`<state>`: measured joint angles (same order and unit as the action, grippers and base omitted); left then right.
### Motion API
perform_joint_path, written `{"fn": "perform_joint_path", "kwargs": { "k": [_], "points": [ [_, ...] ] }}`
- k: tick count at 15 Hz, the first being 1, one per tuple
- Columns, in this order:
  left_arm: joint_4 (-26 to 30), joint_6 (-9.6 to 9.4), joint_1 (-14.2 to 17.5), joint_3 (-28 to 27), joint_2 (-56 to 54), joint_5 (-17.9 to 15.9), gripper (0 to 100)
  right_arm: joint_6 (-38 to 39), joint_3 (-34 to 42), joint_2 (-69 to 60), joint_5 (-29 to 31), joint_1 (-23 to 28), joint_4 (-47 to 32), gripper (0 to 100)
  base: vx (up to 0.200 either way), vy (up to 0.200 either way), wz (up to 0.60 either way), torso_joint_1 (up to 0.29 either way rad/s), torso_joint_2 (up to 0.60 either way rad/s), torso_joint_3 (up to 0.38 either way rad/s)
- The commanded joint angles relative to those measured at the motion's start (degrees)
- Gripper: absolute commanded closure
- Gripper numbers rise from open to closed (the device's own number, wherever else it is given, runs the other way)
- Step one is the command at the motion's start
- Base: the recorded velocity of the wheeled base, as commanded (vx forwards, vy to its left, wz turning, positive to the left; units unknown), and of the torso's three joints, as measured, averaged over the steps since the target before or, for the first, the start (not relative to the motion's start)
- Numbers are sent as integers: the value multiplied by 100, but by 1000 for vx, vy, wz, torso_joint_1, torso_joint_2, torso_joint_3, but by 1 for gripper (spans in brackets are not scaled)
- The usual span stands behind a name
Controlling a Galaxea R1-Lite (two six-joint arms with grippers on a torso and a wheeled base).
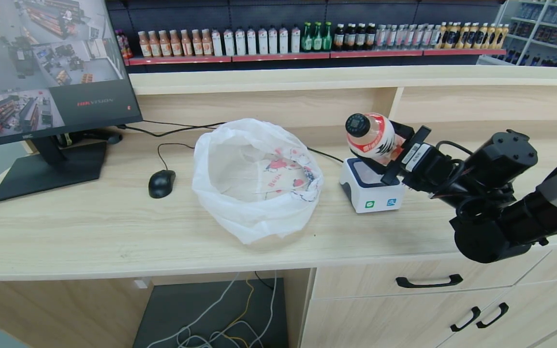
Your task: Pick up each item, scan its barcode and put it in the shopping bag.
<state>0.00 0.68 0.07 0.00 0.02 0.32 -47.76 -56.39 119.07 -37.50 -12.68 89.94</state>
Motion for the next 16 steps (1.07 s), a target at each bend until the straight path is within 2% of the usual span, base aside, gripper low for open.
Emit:
{"fn": "perform_joint_path", "kwargs": {
  "k": [1,16],
  "points": [
    [0,2,1,0,-2,3,0,-5,-12,-6,-3,-24,6,100,0,0,0,0,0,0],
    [0,2,1,0,-2,3,0,-93,146,11,6,-7,6,100,0,0,0,0,0,0]
  ]
}}
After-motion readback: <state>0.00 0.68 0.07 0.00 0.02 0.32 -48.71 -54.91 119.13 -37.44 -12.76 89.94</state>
